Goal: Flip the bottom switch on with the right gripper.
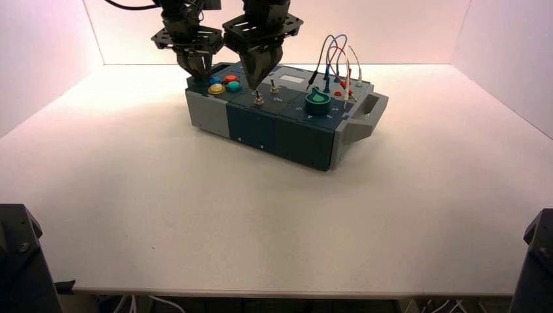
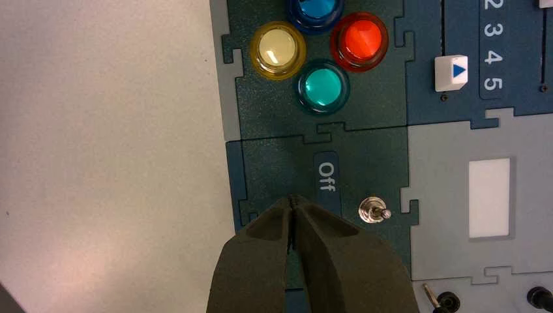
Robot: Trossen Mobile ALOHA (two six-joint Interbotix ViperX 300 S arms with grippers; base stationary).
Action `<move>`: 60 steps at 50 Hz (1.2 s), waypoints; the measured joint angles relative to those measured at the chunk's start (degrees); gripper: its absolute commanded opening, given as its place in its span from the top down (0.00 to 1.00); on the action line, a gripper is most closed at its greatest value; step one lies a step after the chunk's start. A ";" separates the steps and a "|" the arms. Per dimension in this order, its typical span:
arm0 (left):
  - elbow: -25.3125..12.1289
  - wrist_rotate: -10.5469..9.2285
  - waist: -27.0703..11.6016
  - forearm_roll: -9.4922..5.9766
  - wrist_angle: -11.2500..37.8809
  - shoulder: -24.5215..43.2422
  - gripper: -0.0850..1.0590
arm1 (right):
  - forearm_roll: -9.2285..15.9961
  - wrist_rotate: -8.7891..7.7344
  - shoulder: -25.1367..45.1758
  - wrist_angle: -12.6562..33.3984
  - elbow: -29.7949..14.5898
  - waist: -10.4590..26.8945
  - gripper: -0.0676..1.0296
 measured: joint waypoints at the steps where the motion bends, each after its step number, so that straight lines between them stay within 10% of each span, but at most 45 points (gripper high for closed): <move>1: 0.00 0.00 0.00 0.00 0.00 0.00 0.95 | 0.09 0.00 0.09 0.09 0.00 0.00 0.96; 60: -0.09 0.09 0.44 0.00 0.18 0.18 0.95 | -3.60 -0.09 1.58 8.70 -1.32 -0.44 0.96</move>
